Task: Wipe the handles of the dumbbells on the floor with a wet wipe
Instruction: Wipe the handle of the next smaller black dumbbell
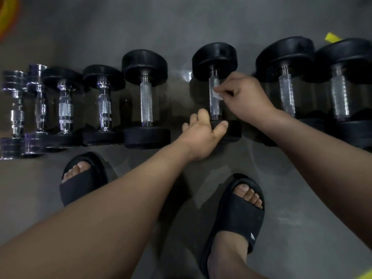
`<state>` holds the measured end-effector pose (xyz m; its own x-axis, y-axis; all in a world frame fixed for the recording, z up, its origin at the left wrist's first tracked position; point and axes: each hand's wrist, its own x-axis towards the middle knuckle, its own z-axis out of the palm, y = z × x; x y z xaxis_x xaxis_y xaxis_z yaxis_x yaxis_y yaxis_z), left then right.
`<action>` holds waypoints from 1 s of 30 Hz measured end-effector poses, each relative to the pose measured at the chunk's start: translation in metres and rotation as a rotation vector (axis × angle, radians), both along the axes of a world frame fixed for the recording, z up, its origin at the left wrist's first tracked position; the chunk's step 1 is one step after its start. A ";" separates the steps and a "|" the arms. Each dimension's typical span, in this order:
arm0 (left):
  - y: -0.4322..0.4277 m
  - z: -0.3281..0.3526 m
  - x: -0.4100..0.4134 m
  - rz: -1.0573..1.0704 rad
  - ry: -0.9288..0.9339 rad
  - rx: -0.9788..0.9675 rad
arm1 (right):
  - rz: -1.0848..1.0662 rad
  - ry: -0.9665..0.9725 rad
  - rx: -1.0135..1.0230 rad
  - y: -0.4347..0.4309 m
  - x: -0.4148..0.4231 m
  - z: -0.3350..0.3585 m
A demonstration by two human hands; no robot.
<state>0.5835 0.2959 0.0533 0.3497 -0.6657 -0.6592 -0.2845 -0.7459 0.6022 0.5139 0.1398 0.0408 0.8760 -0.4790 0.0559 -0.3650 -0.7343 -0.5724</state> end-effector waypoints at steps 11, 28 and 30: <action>-0.004 -0.006 -0.001 -0.008 0.067 -0.004 | 0.008 -0.005 -0.102 -0.007 0.002 -0.001; -0.012 -0.003 -0.007 -0.072 0.004 0.033 | -0.108 -0.014 -0.029 -0.018 0.015 -0.004; -0.012 -0.003 -0.007 -0.076 0.003 0.028 | -0.073 -0.035 -0.028 -0.014 0.006 -0.005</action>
